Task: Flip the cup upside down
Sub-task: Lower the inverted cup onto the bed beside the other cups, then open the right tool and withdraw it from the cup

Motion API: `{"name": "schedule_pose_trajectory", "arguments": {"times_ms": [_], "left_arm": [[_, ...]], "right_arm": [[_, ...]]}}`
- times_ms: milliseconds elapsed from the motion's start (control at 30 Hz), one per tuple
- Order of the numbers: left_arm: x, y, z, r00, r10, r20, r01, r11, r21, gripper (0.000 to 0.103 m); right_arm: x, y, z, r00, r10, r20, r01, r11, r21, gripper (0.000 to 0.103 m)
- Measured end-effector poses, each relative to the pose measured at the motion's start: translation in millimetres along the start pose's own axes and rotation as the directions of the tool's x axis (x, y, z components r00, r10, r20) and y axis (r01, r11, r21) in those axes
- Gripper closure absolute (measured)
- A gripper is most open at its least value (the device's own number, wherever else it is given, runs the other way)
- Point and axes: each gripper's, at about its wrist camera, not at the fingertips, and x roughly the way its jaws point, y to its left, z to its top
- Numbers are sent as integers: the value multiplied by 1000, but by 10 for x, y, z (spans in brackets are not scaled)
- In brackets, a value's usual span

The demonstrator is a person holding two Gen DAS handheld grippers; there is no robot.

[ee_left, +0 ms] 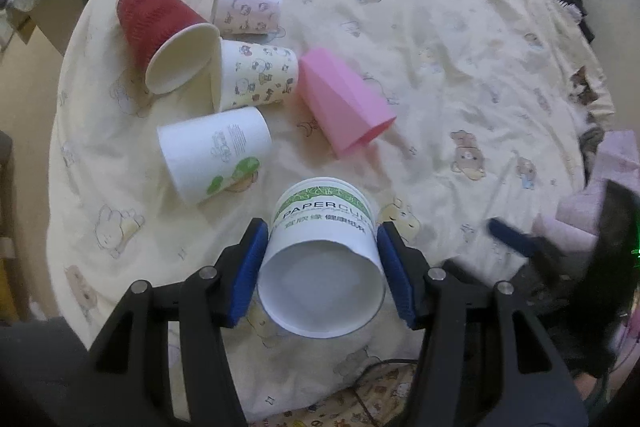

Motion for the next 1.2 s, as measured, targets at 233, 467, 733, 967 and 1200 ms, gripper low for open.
{"name": "schedule_pose_trajectory", "arguments": {"times_ms": [233, 467, 733, 967, 1200], "left_arm": [[348, -275, 221, 988, 120, -99, -114, 991, 65, 50], [685, -480, 336, 963, 227, -144, -210, 970, 119, 50], [693, -488, 335, 965, 233, -118, -217, 967, 136, 43], [402, -378, 201, 984, 168, -65, -161, 982, 102, 22], [-353, 162, -91, 993, -3, 114, 12, 997, -74, 11]], "right_arm": [[-431, -438, 53, 984, -70, 163, 41, 984, 174, 0], [-528, -605, 42, 982, -9, 189, -39, 968, 248, 0], [-596, -685, 50, 974, 13, 227, -81, 953, 291, 0], [-550, -644, 67, 977, 15, 215, -74, 960, 270, 0], [-539, -611, 61, 976, -6, 216, -51, 964, 260, 0]]}}
